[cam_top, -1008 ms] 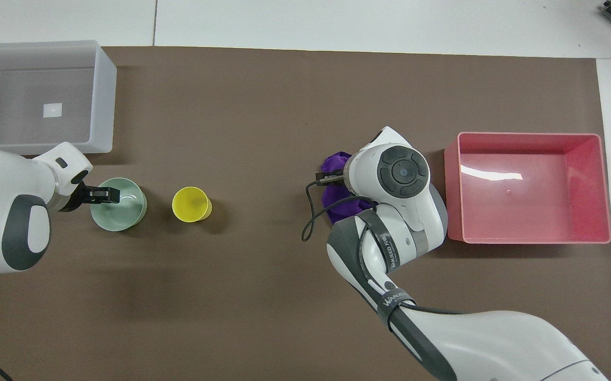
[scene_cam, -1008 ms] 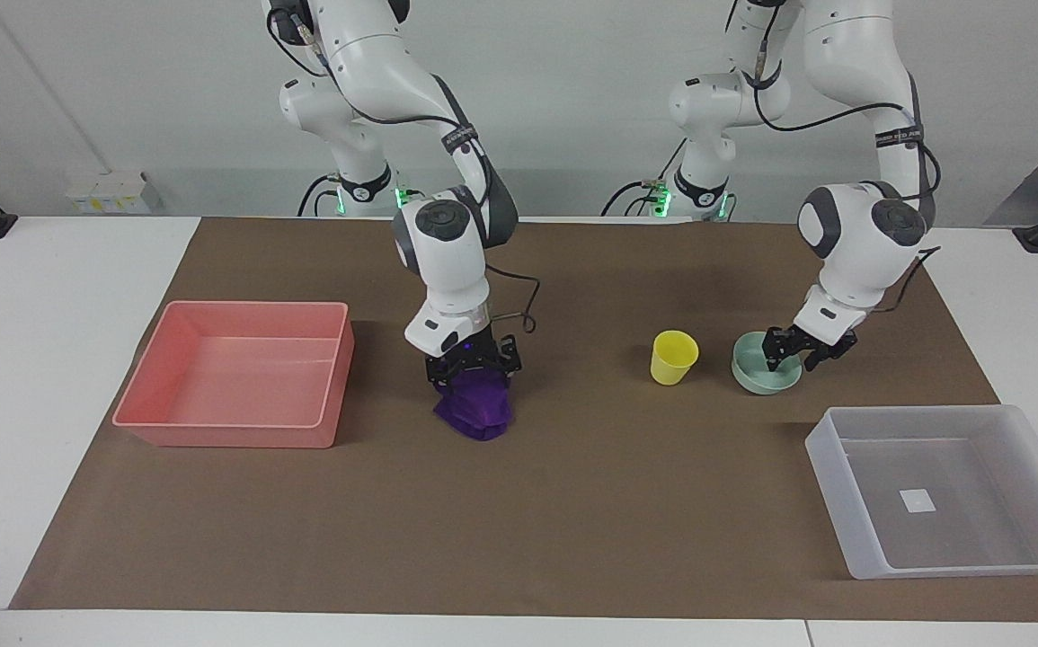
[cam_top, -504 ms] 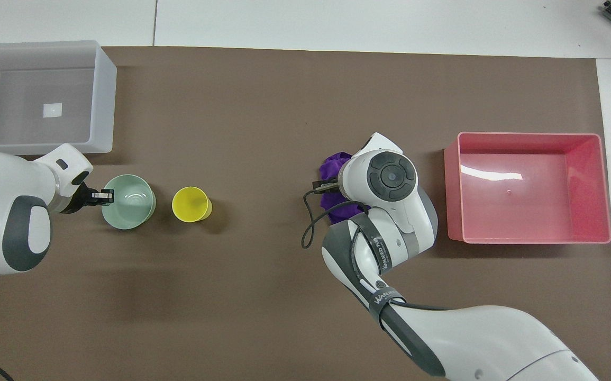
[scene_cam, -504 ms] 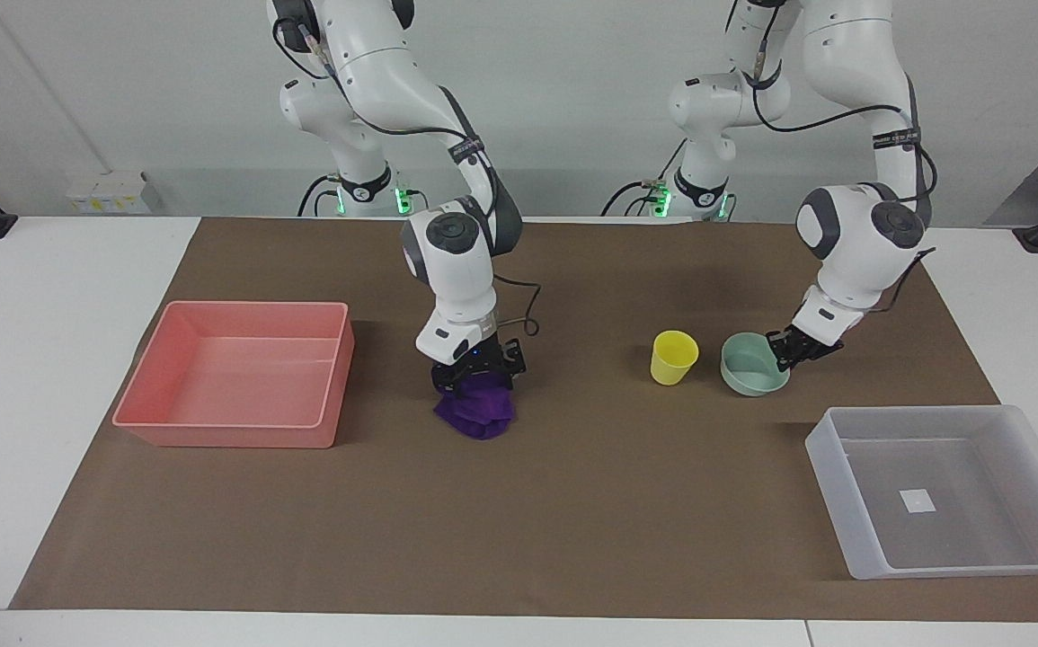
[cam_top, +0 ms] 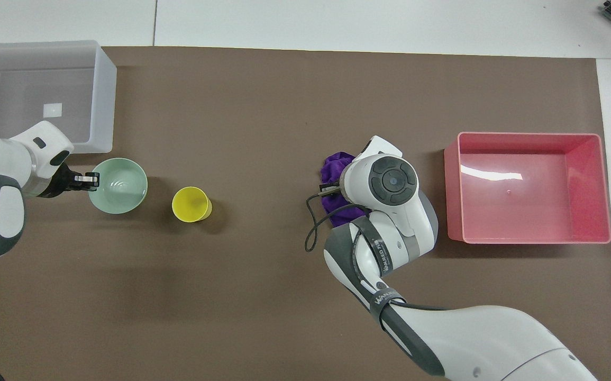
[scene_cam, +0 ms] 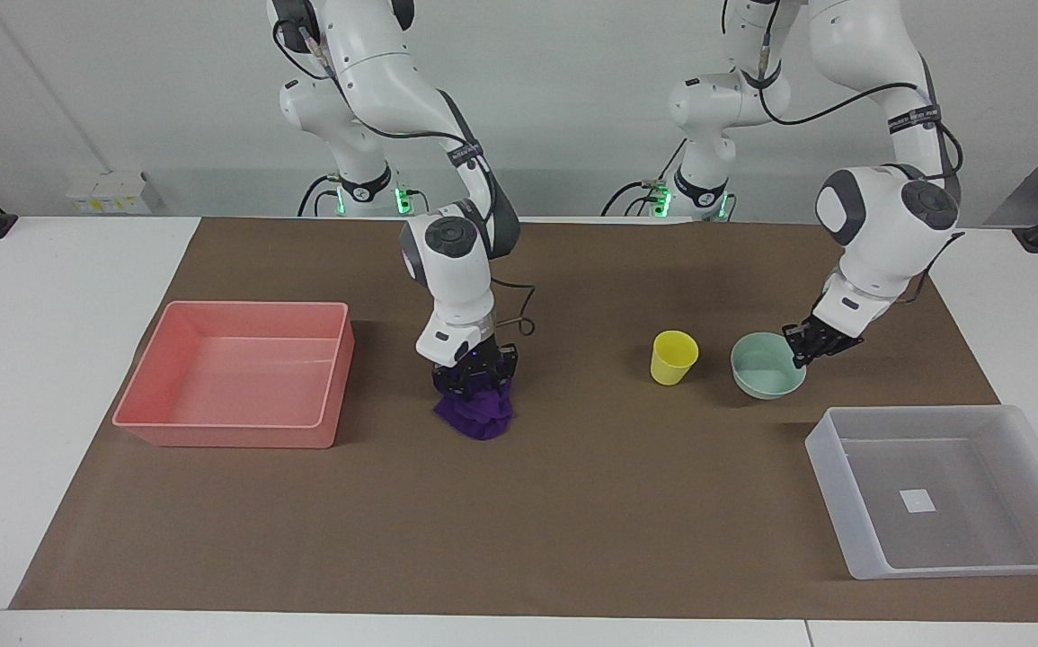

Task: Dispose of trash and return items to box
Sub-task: 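Grasp the green bowl with the left gripper while the right gripper grasps the cloth, then place the bowl in the white box while the right gripper carries the cloth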

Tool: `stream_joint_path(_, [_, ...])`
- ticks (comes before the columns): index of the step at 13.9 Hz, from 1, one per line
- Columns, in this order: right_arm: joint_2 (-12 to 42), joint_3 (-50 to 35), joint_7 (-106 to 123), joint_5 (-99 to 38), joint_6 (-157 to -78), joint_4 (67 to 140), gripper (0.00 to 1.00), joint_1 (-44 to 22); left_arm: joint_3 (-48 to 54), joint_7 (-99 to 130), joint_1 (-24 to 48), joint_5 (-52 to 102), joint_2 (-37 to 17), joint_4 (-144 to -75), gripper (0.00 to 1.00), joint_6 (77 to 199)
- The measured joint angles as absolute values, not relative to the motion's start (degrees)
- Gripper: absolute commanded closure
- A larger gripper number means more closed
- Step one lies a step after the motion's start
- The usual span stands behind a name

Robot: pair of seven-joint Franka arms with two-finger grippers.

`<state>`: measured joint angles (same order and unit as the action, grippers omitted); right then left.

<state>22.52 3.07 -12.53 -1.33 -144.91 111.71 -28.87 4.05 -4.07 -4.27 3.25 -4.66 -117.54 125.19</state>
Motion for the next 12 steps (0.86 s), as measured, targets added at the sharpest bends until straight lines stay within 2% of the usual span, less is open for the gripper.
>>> stream_joint_path(5, [22.0,3.5,-12.2,-1.1,-144.9,112.1,1.0,-28.9,4.0,-6.4,-6.9,3.2,-5.3,-111.1,1.0,121.4])
stream_joint_path(12, [14.2,4.9,-14.4,-0.6,-131.0,108.6,1.0,-28.1,3.9,-6.5,-10.2,4.5,-11.7,-98.1,1.0,120.4])
